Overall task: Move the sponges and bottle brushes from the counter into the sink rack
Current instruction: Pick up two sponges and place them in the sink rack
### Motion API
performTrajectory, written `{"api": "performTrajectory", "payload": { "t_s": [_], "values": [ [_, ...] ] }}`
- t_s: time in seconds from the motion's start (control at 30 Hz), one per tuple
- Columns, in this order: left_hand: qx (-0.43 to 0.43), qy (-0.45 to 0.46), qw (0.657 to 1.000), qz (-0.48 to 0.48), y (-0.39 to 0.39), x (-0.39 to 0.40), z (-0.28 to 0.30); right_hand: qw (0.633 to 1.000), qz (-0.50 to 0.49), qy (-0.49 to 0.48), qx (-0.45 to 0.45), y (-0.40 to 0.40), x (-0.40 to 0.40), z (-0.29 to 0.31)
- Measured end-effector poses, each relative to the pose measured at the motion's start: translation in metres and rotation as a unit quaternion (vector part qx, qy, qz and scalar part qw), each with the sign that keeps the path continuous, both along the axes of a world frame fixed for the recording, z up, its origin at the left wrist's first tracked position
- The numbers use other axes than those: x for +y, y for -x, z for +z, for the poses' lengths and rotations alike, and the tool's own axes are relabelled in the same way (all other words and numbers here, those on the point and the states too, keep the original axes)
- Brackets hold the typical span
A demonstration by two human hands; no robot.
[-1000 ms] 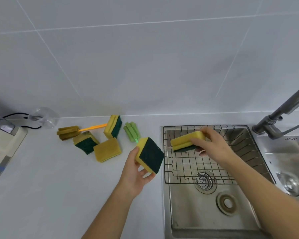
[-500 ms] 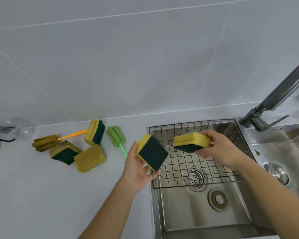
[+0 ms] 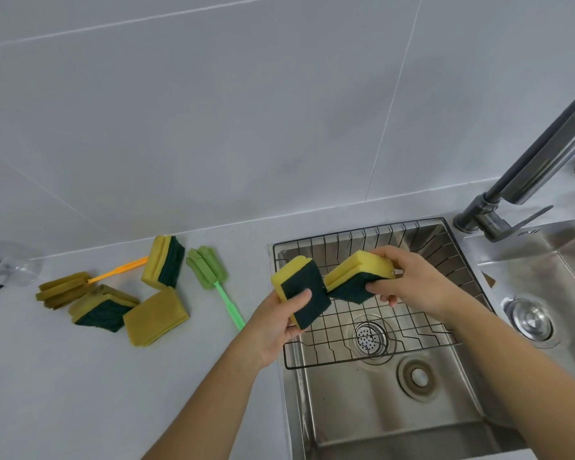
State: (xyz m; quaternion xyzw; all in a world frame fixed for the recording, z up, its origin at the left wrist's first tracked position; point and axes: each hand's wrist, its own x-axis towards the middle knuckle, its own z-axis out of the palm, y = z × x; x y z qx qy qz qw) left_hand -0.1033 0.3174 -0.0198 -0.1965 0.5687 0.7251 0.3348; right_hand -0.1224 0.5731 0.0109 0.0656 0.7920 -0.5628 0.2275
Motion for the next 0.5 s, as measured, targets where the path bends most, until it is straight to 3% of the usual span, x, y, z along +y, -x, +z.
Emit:
{"api": "performTrajectory", "payload": {
  "t_s": [0.23,0.5],
  "values": [
    [0.031,0.110,0.993,-0.021,0.011,0.013,-0.017,0.998,-0.058,-0.038,-0.002,0.006,0.018,-0.014],
    [0.074,0.209,0.973,-0.061,0.030,0.045,-0.029,0.987,-0.143,0.018,-0.073,0.020,0.035,-0.060]
  ]
}}
